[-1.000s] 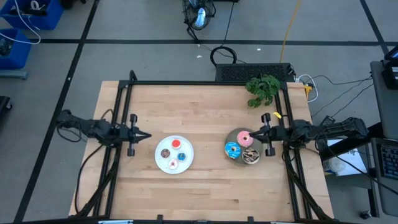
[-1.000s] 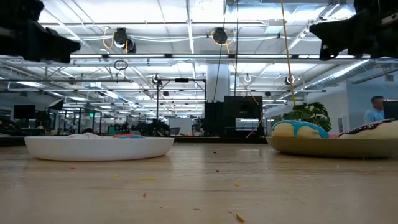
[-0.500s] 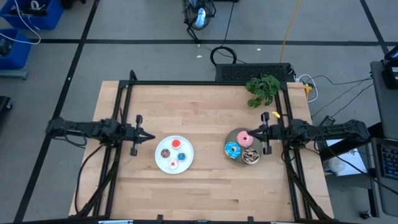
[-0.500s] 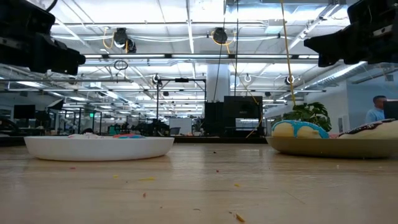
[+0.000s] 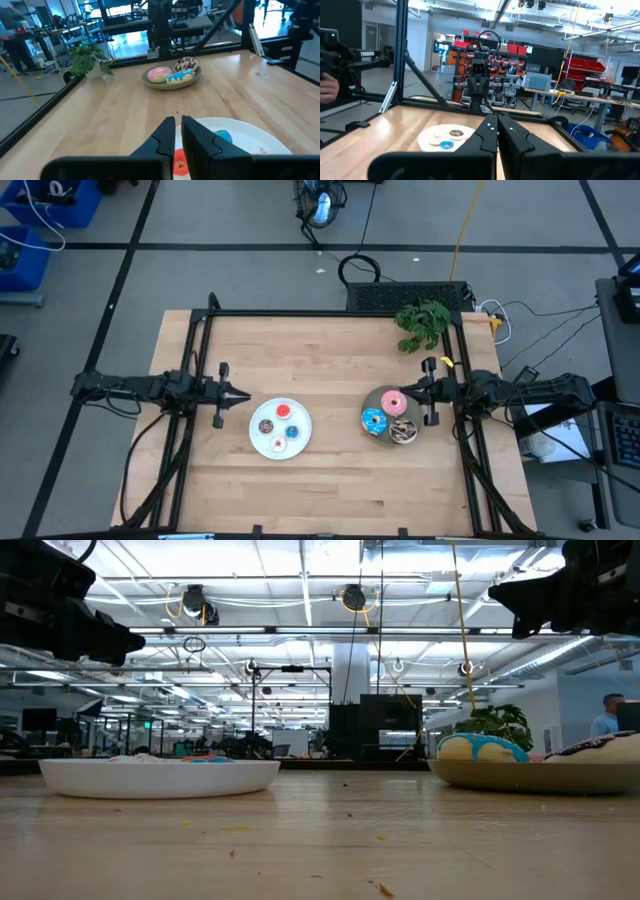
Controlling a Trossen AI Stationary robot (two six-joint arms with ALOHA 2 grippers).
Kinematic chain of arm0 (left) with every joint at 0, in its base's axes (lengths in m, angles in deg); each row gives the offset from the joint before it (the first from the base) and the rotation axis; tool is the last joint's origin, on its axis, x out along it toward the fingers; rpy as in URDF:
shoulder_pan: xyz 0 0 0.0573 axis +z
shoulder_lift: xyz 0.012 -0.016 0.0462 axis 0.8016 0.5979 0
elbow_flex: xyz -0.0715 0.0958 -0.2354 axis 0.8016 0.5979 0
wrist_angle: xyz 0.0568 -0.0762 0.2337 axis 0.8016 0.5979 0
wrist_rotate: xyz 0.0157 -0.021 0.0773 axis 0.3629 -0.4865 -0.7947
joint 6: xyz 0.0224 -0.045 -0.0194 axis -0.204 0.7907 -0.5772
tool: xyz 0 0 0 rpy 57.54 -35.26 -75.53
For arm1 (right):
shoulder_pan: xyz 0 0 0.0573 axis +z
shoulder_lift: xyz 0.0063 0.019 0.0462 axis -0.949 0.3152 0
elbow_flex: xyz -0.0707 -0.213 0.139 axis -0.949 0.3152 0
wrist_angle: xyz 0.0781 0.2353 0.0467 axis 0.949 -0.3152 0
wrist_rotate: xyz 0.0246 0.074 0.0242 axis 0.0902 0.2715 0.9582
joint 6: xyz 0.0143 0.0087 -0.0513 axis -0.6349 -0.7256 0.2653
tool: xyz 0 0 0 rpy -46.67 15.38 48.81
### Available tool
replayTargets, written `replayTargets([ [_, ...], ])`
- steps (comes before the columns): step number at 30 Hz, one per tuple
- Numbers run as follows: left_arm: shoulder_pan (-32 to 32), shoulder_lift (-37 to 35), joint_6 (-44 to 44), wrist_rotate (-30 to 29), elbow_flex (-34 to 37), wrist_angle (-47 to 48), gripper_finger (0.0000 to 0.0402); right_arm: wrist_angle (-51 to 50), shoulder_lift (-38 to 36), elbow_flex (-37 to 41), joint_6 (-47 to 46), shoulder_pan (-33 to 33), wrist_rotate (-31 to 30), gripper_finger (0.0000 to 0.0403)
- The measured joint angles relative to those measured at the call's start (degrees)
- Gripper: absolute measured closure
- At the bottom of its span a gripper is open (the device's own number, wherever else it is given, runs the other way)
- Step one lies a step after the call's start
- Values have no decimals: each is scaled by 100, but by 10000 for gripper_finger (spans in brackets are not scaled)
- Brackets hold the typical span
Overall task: Pick & Place donuts
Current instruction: Return to Home Position
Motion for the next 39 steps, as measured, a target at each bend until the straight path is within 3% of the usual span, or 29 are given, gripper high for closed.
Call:
replayTargets([
  [10,0,1,0,22,15,-97,335,-85,0,0,-2,0,-1,403],
  [39,0,1,-2,33,2,-124,364,-87,0,0,-4,0,-3,403],
])
